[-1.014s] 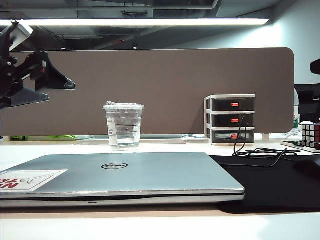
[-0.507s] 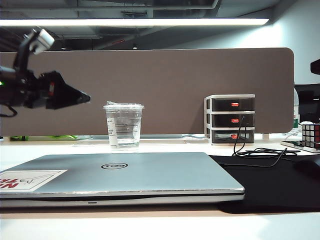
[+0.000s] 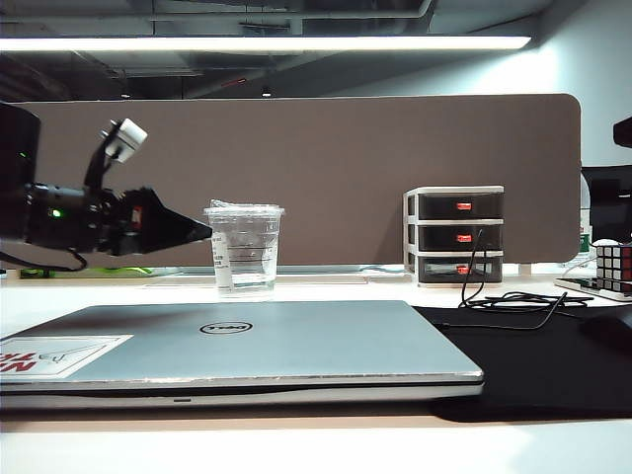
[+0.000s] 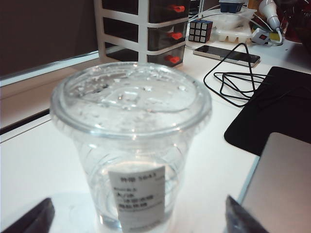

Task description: Pick up the coffee cup and place it on the left side of the laptop.

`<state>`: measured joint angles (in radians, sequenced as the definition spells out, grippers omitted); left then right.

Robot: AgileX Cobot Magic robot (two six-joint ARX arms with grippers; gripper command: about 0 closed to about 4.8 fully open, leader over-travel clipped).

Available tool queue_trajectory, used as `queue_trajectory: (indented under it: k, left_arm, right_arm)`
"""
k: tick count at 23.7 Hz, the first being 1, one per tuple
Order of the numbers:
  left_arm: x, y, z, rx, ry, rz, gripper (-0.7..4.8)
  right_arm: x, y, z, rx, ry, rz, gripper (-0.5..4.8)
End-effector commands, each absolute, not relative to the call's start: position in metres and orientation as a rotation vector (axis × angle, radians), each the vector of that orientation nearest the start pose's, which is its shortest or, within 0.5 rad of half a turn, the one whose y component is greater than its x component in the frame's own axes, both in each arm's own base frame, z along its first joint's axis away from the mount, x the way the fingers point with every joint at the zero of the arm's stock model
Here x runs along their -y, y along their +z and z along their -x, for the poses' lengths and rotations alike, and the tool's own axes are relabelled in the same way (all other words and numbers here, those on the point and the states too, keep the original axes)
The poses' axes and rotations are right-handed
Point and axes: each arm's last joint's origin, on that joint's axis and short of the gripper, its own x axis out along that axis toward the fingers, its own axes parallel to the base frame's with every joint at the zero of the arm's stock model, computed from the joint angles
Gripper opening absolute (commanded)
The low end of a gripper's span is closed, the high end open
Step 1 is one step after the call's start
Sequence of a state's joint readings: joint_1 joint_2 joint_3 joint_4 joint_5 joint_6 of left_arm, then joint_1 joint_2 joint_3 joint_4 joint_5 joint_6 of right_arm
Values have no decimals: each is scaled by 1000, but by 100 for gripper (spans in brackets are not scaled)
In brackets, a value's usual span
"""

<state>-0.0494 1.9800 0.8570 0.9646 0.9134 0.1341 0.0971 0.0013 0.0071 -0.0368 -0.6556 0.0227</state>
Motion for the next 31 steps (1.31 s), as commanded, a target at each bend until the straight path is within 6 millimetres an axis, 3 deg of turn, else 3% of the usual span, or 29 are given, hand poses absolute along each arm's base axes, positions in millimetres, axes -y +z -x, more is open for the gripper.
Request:
queue_trajectory:
  k: [1, 10, 17, 31]
  left_arm:
    - [43, 132, -384, -71, -1009, -53, 479]
    - [50, 118, -410, -112, -1047, -29, 479]
    - [66, 121, -423, -97, -1092, -45, 479]
    - [69, 121, -442, -141, -1099, -48, 479]
  right_arm:
    - [-26, 161, -89, -40, 751, -34, -1]
    - [-26, 161, -89, -41, 750, -33, -1]
    - [-26, 161, -89, -39, 746, -30, -1]
    - [-26, 161, -89, -39, 747, -29, -1]
